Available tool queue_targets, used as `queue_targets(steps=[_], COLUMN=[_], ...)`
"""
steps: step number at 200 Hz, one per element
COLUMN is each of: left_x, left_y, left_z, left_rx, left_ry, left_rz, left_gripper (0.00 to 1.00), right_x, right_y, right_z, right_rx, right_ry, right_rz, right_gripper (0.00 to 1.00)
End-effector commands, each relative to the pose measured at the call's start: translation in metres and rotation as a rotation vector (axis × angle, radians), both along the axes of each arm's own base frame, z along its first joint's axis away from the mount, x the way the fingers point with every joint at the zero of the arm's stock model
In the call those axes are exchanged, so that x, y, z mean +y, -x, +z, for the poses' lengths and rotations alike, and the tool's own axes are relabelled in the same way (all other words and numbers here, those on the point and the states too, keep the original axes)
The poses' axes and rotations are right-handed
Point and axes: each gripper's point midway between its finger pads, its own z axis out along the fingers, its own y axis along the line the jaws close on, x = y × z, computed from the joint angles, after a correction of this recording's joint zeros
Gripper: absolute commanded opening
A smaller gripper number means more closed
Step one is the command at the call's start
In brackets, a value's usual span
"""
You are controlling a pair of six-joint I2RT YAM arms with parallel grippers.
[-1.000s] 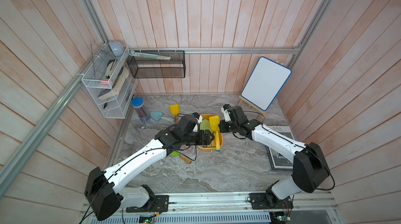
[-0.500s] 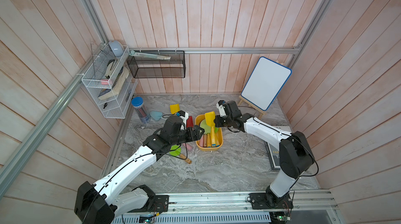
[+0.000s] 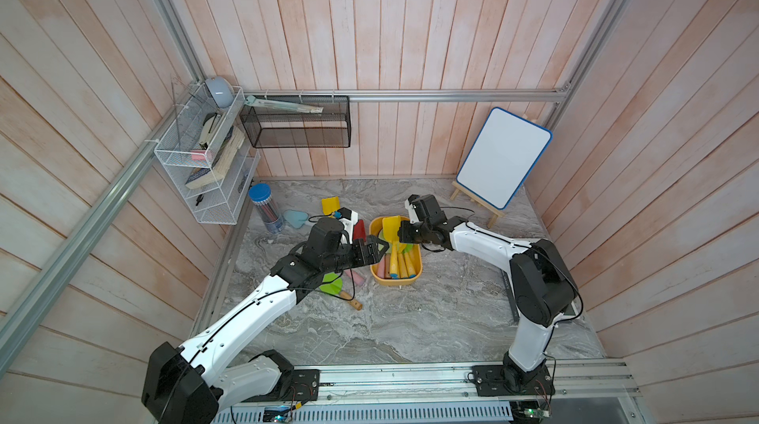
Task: Put the shovel into the storage box
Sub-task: Place the shovel in the storage box.
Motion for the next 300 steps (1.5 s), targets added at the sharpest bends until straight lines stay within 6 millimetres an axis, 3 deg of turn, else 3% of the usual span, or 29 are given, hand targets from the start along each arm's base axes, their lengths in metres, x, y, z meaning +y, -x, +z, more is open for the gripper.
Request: queue_targets(steps=[1, 71, 163, 300], left_x=[-0.004, -0.009, -0.01, -0.01], left_y=[0.002, 0.006, 0.007, 0.006], left_z=[-0.005, -0.01, -0.02, -0.035], left_rx=[-0.003, 0.004, 0.03, 0.085], left_ry=[0.015, 0.025, 0.012, -0.009], left_rz=[-0.032, -0.069, -0.077, -0.071], left_gripper=[0.9, 0.9, 0.9, 0.9], right_x=[0.014, 0.033, 0.043, 0.028], right_y=[-0.012, -0.025, -0.01, 0.006], right_z=[0.006, -0.013, -0.039, -0.07], right_rx=[-0.014, 0.014, 0.051, 0.124], right_ry=[-0.048, -0.052, -0.048, 0.022], right_rz=[-0.004, 0.034, 0.127, 0.122], right_gripper=[0.0, 0.0, 0.0, 0.0])
